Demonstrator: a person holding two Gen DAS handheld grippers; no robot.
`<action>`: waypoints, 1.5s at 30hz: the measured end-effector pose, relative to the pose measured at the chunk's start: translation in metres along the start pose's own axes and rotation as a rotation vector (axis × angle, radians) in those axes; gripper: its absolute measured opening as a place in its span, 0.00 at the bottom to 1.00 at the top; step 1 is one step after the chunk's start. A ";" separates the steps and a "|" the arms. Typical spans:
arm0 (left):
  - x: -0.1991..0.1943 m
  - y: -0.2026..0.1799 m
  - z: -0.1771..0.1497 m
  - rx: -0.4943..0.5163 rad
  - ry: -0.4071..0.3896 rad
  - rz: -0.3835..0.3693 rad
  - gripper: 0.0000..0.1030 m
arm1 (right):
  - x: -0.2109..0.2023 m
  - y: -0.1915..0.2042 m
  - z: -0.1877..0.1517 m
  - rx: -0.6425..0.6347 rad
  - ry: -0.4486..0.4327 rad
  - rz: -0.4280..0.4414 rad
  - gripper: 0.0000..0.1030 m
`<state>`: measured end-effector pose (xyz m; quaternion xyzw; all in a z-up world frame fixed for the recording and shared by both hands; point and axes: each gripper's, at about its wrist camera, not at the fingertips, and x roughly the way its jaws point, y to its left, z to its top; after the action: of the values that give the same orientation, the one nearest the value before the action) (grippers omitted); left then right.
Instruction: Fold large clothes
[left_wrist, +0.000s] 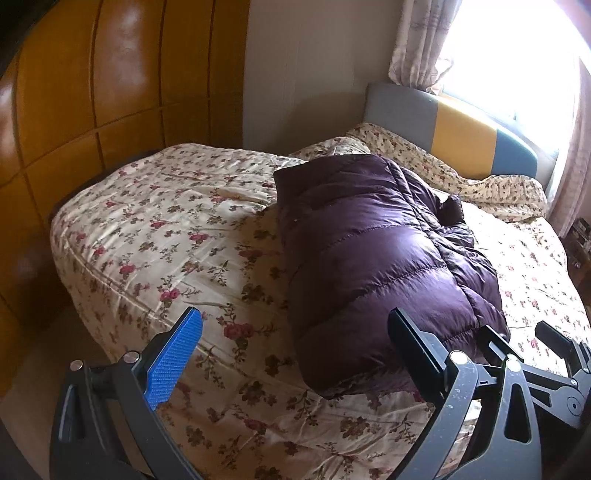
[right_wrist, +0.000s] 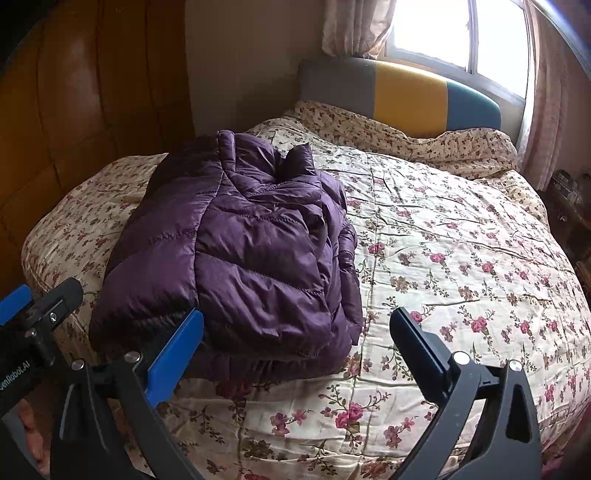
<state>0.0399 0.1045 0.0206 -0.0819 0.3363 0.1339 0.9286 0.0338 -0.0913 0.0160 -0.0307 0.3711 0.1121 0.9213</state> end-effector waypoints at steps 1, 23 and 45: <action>-0.001 -0.001 -0.001 0.006 0.001 0.000 0.97 | 0.000 0.000 0.000 0.000 -0.001 0.000 0.98; -0.010 -0.004 -0.003 0.003 -0.005 0.003 0.97 | -0.006 0.002 0.000 0.000 -0.017 0.015 0.98; -0.013 -0.005 -0.001 0.020 -0.017 0.023 0.97 | -0.005 0.003 -0.003 -0.013 -0.016 0.017 0.98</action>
<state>0.0306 0.0973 0.0286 -0.0677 0.3305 0.1420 0.9306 0.0277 -0.0895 0.0177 -0.0323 0.3632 0.1227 0.9230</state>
